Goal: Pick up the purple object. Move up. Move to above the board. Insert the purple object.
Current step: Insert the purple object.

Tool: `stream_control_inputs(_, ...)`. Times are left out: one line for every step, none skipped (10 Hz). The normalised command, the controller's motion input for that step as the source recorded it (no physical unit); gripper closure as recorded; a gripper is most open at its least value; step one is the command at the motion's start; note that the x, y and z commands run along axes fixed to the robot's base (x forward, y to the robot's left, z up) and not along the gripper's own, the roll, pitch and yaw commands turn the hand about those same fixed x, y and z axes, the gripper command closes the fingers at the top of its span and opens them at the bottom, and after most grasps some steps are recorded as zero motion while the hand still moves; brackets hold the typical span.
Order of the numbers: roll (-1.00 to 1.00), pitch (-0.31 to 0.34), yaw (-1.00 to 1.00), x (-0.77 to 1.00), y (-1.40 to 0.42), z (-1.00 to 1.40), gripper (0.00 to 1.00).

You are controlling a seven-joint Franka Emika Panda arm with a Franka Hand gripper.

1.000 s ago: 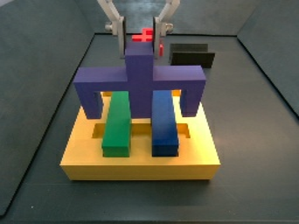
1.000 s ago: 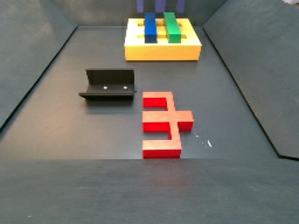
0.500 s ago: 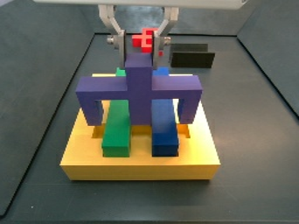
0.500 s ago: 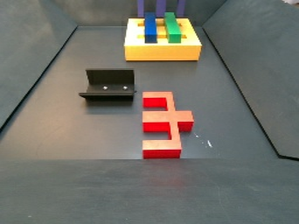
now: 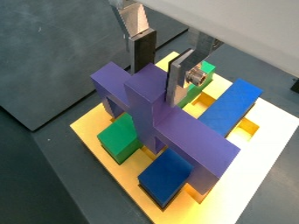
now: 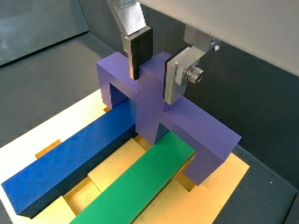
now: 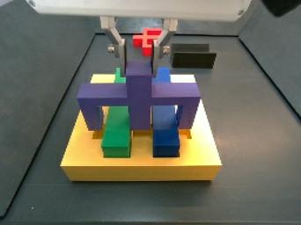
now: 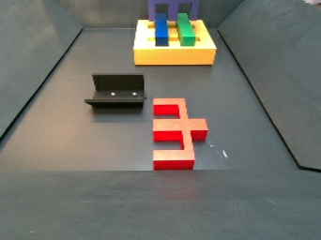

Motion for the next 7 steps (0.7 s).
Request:
stream_control_inputs(-0.04, -0.051, 0.00, 0.02, 0.00, -0.21, 1.00)
stream_control_inputs(-0.04, -0.051, 0.00, 0.07, 0.00, -0.21, 1.00)
stream_control_inputs(-0.04, -0.051, 0.00, 0.07, 0.00, -0.19, 1.00)
stream_control_inputs(-0.01, -0.014, -0.03, 0.13, 0.00, -0.14, 1.00)
stream_control_inputs(0.00, 0.000, -0.04, 0.08, 0.01, -0.15, 1.00)
stream_control_inputs(-0.01, -0.001, 0.00, 0.00, 0.03, -0.17, 1.00)
stream_control_inputs(-0.02, -0.026, 0.00, 0.00, 0.00, -0.14, 1.00)
